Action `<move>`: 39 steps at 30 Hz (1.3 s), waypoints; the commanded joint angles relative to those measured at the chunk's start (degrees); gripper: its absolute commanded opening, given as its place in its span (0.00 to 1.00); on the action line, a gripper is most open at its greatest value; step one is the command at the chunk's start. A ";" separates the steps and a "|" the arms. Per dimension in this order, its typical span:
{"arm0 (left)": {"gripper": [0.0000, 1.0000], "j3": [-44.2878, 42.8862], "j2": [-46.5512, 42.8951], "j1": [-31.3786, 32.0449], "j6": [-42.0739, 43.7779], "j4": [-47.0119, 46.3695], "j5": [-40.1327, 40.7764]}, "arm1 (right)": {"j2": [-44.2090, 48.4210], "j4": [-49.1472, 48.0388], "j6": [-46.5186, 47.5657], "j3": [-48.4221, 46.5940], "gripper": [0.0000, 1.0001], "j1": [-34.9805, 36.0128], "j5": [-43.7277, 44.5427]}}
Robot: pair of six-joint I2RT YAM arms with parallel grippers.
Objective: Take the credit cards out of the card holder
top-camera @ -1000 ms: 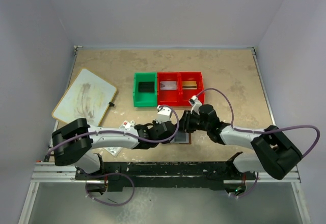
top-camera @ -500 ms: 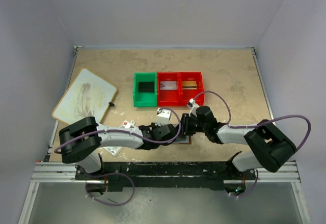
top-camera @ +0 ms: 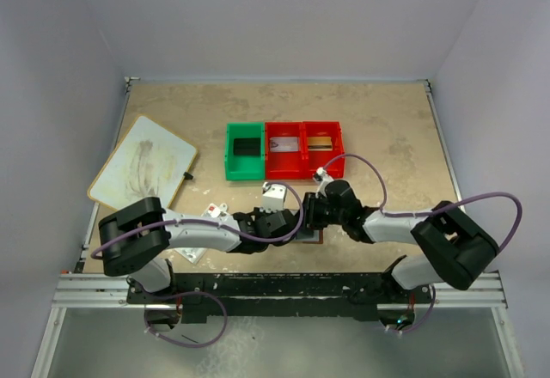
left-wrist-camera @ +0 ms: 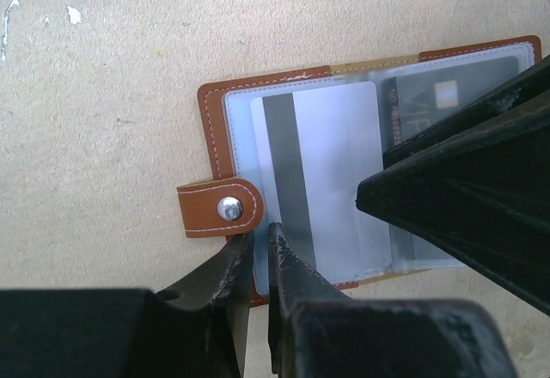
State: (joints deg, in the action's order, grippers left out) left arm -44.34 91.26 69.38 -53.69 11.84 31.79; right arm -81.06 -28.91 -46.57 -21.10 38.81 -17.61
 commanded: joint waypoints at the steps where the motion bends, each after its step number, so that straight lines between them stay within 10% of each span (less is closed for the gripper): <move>1: 0.08 2.34 0.97 -0.27 -2.00 -0.76 -2.71 | -0.14 6.24 -1.55 -0.41 0.34 0.81 7.02; 20: 0.03 4.63 3.69 2.50 -4.83 -5.69 -5.58 | -0.67 -13.47 -11.79 6.55 0.31 1.78 2.23; 28: 0.01 3.94 4.01 2.95 -5.38 -3.48 -3.97 | 1.86 -13.42 -13.32 7.67 0.00 1.76 1.89; 39: 0.00 2.21 5.51 2.95 -5.10 -1.37 -2.13 | 10.04 -5.12 -9.83 9.73 0.00 -2.82 2.10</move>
State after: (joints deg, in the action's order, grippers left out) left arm -43.00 92.97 71.96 -56.88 7.27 35.86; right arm -73.84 -36.36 -58.67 -13.02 38.70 -13.85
